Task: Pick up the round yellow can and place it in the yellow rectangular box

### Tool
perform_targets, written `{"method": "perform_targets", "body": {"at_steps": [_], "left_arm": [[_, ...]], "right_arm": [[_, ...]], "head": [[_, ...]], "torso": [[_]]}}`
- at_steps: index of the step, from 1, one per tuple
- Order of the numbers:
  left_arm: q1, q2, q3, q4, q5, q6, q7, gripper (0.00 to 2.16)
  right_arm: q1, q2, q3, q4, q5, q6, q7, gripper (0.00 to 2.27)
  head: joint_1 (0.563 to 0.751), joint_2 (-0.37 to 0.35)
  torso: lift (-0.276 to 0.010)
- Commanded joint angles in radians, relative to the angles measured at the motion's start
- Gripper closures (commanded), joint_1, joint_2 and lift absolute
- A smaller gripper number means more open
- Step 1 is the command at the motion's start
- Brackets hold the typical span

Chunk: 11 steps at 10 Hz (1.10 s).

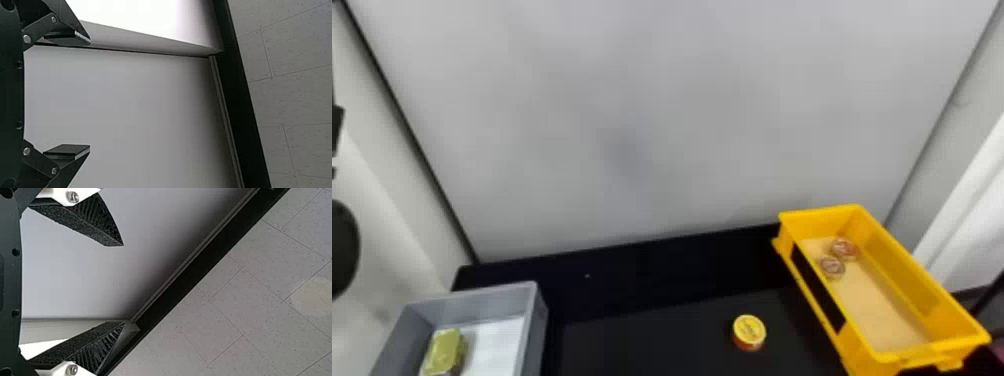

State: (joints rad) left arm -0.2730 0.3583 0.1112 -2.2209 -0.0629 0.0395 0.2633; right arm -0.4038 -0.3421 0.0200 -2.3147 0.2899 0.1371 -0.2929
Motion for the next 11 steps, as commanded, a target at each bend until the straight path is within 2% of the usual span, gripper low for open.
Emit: {"method": "perform_targets", "body": {"at_steps": [1,2,3,5,6,11], "left_arm": [[0.000,-0.001,0.001,0.000,-0.002,0.000,-0.008,0.30],[0.002,-0.002,0.001,0.000,0.006,0.007,-0.013,0.30],[0.000,-0.002,0.001,0.000,0.006,0.002,-0.013,0.30],[0.000,-0.002,0.002,0.000,0.008,0.002,-0.013,0.30],[0.002,-0.002,0.005,0.000,0.006,-0.007,-0.021,0.30],[0.002,-0.002,0.009,0.000,0.002,-0.009,-0.024,0.30]], "right_arm": [[0.000,0.000,0.000,0.000,0.000,-0.001,0.000,0.06],[0.000,0.000,0.000,0.000,0.000,-0.001,0.000,0.06],[0.000,0.000,0.000,0.000,-0.001,-0.001,0.000,0.06],[0.000,0.000,0.000,0.000,0.000,-0.001,0.000,0.06],[0.000,0.000,-0.002,-0.002,0.000,-0.001,0.000,0.06],[0.002,0.000,-0.002,-0.002,0.000,0.003,0.000,0.06]], "head": [[0.614,0.018],[0.672,0.018],[0.683,0.014],[0.734,0.018],[0.740,0.018],[0.740,0.018]], "torso": [[0.000],[0.000],[0.000],[0.000],[0.000],[0.000]]}}
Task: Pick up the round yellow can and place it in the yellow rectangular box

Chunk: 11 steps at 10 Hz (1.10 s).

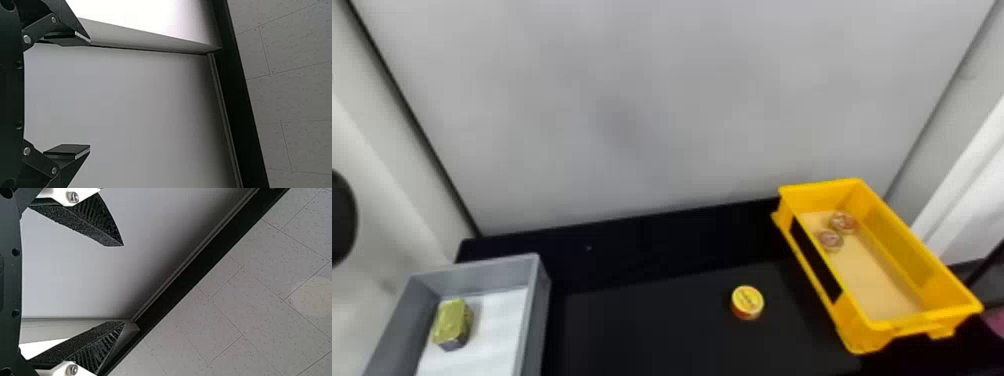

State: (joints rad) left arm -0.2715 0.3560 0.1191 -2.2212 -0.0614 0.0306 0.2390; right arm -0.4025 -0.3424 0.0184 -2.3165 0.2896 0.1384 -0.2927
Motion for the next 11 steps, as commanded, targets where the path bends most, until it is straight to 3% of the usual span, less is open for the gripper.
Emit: {"method": "perform_targets", "body": {"at_steps": [1,9,11], "left_arm": [[0.000,0.000,0.001,0.000,0.000,0.000,0.000,0.30],[0.000,-0.002,-0.001,0.000,0.000,0.000,-0.001,0.30],[0.000,-0.002,-0.001,0.000,0.000,0.000,-0.001,0.30]], "right_arm": [[0.001,0.000,0.000,-0.001,0.000,0.001,0.000,0.06],[0.007,0.003,-0.008,0.006,-0.001,0.029,-0.002,0.07],[0.024,0.029,-0.049,0.066,-0.099,0.146,-0.002,0.07]], "head": [[0.740,0.018],[0.740,0.018],[0.740,0.018]], "torso": [[0.000],[0.000],[0.000]]}}
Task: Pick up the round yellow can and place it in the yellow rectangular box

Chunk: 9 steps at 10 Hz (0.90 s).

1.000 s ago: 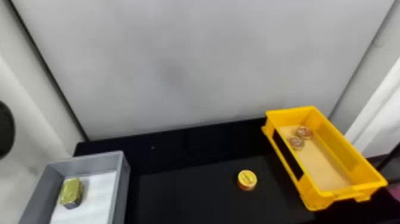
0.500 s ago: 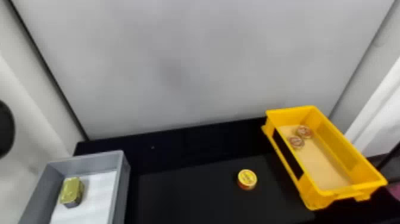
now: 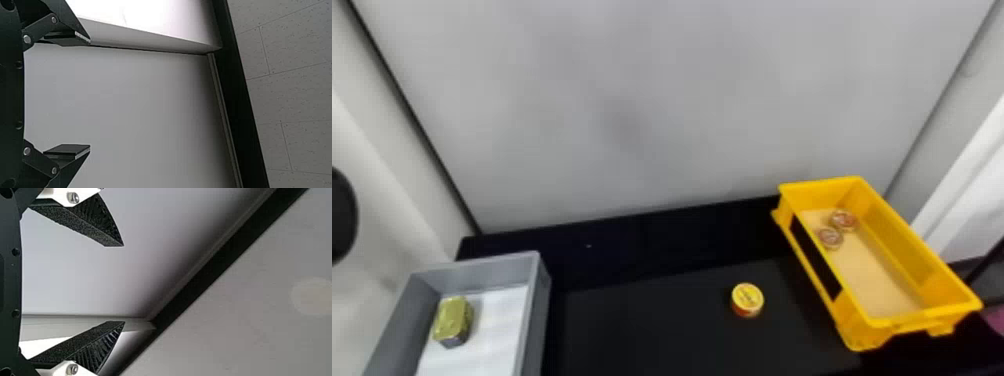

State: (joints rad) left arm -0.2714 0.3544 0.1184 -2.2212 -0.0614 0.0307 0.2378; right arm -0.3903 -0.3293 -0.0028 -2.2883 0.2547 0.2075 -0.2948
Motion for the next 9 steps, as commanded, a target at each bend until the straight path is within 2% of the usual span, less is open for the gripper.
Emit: {"method": "perform_targets", "body": {"at_steps": [1,3,4,6,7,8,9], "left_arm": [[-0.002,-0.003,-0.002,0.000,0.000,0.000,0.002,0.30],[-0.002,-0.003,-0.002,0.000,0.000,0.000,0.000,0.30],[-0.003,-0.003,-0.005,0.002,0.000,0.002,0.000,0.30],[-0.005,-0.005,-0.011,0.008,0.000,0.000,0.000,0.30],[-0.005,-0.008,-0.013,0.011,0.000,-0.006,0.000,0.30],[-0.006,-0.012,-0.017,0.017,0.000,-0.011,0.000,0.30],[-0.006,-0.014,-0.020,0.020,0.000,-0.015,0.000,0.30]], "right_arm": [[0.021,0.027,-0.043,0.072,-0.115,0.150,0.003,0.07],[0.041,0.067,-0.083,0.161,-0.249,0.287,0.014,0.07],[0.044,0.082,-0.114,0.211,-0.331,0.368,0.046,0.08],[0.022,0.075,-0.152,0.319,-0.491,0.592,0.111,0.10],[-0.016,0.064,-0.154,0.409,-0.539,0.738,0.194,0.10],[-0.042,0.053,-0.131,0.512,-0.539,0.841,0.295,0.10],[-0.056,0.038,-0.082,0.618,-0.539,0.884,0.390,0.10]], "head": [[0.740,0.018],[0.740,0.018],[0.740,0.018],[0.740,0.018],[0.740,0.018],[0.740,0.018],[0.740,0.018]], "torso": [[0.000],[0.000],[0.000],[0.000],[0.000],[0.000],[0.000]]}}
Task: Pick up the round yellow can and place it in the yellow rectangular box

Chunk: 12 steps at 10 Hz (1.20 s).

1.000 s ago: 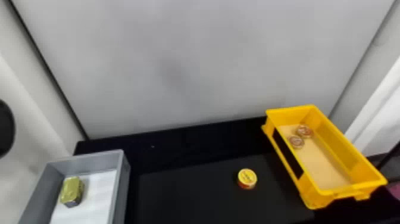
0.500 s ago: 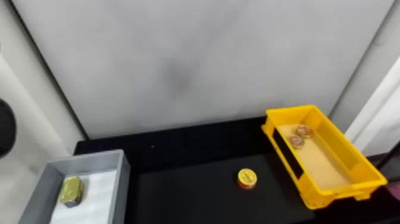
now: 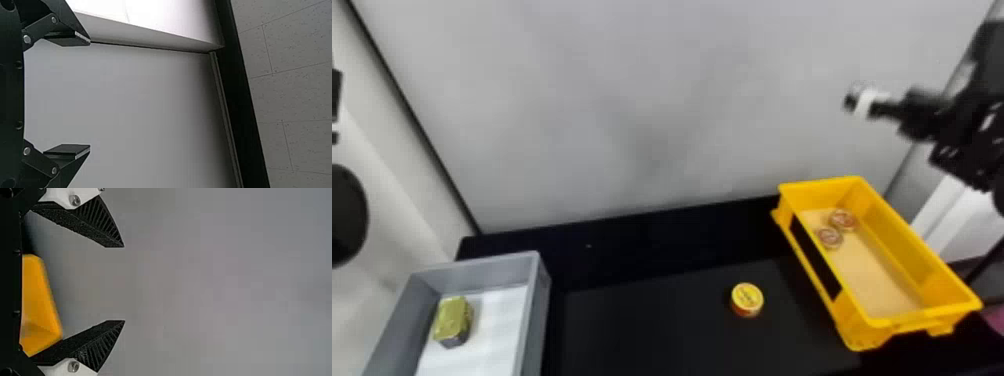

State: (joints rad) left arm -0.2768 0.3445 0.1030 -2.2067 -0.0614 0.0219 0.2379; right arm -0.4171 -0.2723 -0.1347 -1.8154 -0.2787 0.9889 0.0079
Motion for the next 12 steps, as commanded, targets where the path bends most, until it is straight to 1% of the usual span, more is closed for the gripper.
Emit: {"method": "perform_targets", "body": {"at_steps": [1,2,3,4,6,7,9,10,11,12], "left_arm": [[-0.004,-0.004,-0.006,0.009,0.000,-0.008,0.000,0.30],[-0.006,-0.005,-0.009,0.012,0.000,-0.011,0.000,0.30],[-0.012,-0.010,-0.022,0.021,0.000,-0.017,0.000,0.30],[-0.018,-0.018,-0.031,0.030,0.000,-0.023,0.000,0.30],[-0.024,-0.018,-0.034,0.032,0.000,-0.028,0.000,0.30],[-0.027,-0.021,-0.037,0.032,0.000,-0.028,0.000,0.30],[-0.035,-0.024,-0.040,0.038,0.000,-0.033,0.000,0.30],[-0.036,-0.022,-0.042,0.038,0.000,-0.033,0.000,0.30],[-0.036,-0.022,-0.043,0.038,0.000,-0.034,0.000,0.30],[-0.036,-0.022,-0.040,0.038,0.000,-0.037,0.000,0.30]], "right_arm": [[-0.049,-0.033,0.119,0.251,0.006,0.116,0.170,0.10],[-0.072,-0.034,0.181,0.354,0.053,0.124,0.276,0.10],[-0.086,-0.024,0.225,0.432,0.128,0.121,0.380,0.10],[-0.088,0.002,0.264,0.501,0.234,0.099,0.463,0.10],[-0.094,0.085,0.256,0.619,0.463,0.053,0.607,0.09],[-0.095,0.094,0.285,0.673,0.504,0.027,0.643,0.08],[-0.100,0.104,0.350,0.755,0.506,-0.013,0.646,0.08],[-0.100,0.114,0.360,0.803,0.504,-0.045,0.644,0.08],[-0.100,0.114,0.371,0.824,0.506,-0.063,0.643,0.08],[-0.097,0.122,0.363,0.846,0.509,-0.100,0.638,0.08]], "head": [[0.740,0.018],[0.740,0.018],[0.740,0.018],[0.740,0.018],[0.740,0.018],[0.740,0.018],[0.740,0.018],[0.740,0.018],[0.740,0.018],[0.740,0.018]], "torso": [[0.000],[0.000],[0.000],[0.000],[0.000],[0.000],[0.000],[0.000],[0.000],[0.000]]}}
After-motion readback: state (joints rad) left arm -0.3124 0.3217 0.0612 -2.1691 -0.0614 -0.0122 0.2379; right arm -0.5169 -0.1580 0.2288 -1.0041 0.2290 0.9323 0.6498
